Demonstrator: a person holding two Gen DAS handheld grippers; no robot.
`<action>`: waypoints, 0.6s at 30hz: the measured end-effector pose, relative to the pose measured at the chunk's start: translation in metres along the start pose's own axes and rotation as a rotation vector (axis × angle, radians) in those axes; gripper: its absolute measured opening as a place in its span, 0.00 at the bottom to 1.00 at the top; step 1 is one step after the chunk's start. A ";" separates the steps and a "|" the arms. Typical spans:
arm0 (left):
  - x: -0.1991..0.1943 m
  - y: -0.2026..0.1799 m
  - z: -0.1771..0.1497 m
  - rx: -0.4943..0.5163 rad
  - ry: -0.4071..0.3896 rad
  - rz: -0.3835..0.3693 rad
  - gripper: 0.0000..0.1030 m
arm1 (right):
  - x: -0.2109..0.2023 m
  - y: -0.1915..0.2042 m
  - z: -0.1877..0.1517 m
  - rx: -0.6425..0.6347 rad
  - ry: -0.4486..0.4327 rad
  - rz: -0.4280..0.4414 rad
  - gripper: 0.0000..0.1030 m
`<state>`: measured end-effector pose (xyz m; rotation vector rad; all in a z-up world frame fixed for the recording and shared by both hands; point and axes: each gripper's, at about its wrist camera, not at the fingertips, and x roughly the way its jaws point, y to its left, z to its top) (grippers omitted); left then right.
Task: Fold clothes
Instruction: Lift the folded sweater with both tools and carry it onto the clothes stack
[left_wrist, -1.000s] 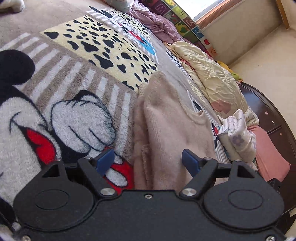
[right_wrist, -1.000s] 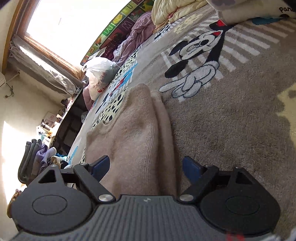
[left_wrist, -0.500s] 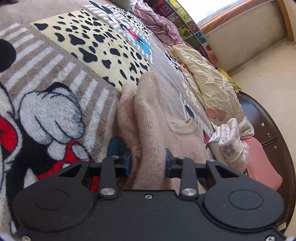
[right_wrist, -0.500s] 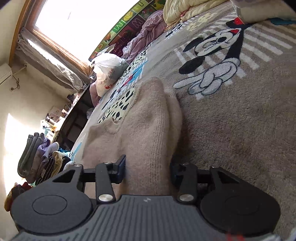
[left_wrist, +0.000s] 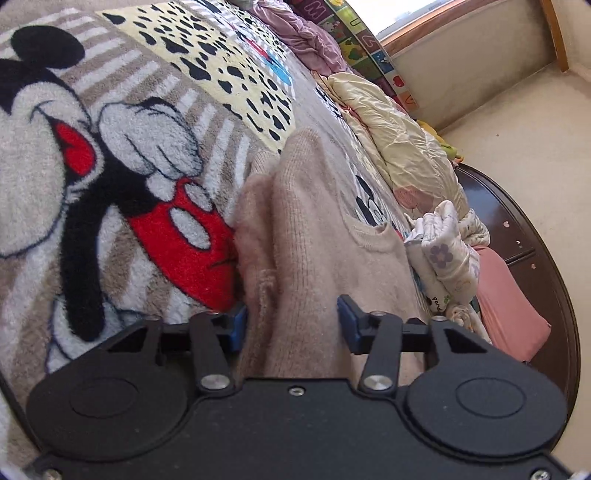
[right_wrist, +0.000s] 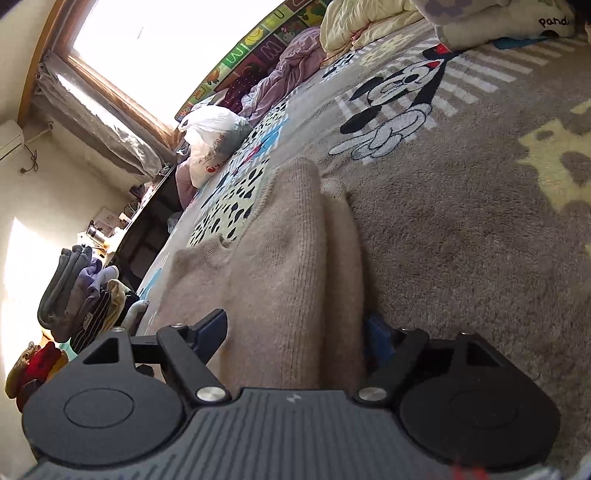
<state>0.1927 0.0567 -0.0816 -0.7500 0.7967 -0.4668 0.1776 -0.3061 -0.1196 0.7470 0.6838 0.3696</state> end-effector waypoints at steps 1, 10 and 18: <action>0.003 -0.006 0.005 -0.001 0.000 -0.014 0.36 | 0.004 0.002 0.001 0.008 0.001 0.013 0.61; 0.050 -0.088 0.059 0.031 0.014 -0.175 0.34 | -0.034 -0.006 0.041 0.133 -0.203 0.146 0.38; 0.121 -0.191 0.093 0.206 -0.098 -0.533 0.34 | -0.102 -0.017 0.140 -0.005 -0.552 0.189 0.38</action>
